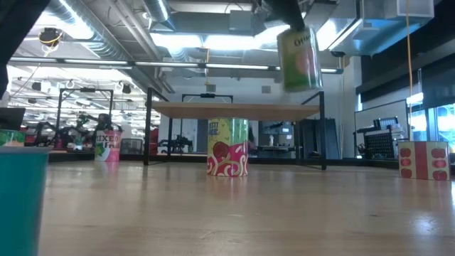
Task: Pick and place cans onto a shelf
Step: Put the canned oranges on the shelf
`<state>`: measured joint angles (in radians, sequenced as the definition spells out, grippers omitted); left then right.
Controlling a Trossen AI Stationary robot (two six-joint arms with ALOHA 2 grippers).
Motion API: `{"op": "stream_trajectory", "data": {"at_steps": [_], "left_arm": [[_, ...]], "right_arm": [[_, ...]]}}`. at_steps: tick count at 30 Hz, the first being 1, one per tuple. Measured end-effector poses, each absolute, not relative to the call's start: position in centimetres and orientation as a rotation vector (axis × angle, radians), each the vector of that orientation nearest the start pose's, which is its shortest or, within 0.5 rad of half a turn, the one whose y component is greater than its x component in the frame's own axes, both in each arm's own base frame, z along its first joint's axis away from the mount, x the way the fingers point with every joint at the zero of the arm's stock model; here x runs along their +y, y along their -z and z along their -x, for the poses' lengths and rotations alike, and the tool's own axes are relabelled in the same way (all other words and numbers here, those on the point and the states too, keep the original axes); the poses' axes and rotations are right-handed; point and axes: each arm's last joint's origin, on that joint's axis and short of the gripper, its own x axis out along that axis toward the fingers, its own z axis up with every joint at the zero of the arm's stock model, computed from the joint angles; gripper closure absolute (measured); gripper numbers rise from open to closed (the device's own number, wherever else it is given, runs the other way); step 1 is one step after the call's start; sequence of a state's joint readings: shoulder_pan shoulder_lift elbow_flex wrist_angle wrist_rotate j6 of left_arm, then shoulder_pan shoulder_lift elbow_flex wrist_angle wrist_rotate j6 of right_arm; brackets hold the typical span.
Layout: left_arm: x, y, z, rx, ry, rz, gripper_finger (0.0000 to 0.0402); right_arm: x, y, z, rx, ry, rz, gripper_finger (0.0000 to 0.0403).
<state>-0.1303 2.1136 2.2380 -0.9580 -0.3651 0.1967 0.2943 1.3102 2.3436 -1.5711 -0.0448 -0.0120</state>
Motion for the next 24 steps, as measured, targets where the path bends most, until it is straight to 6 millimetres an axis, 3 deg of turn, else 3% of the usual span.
{"op": "stream_trajectory", "data": {"at_steps": [6, 17, 24], "left_arm": [[-5.8, -37.5, -43.9, 0.826, -0.224, -0.311, 0.0401], [-6.9, -39.3, -41.4, 0.819, -0.321, -0.182, 0.0401], [-6.0, -41.1, -38.6, 0.839, -0.463, -0.176, 0.0402]], "right_arm": [[3.3, -55.0, -10.4, 0.535, -0.334, 0.077, 0.0329], [3.3, -55.0, -10.4, 0.535, -0.331, 0.076, 0.0329], [3.3, -55.0, -10.4, 0.535, -0.332, 0.076, 0.0329]]}}
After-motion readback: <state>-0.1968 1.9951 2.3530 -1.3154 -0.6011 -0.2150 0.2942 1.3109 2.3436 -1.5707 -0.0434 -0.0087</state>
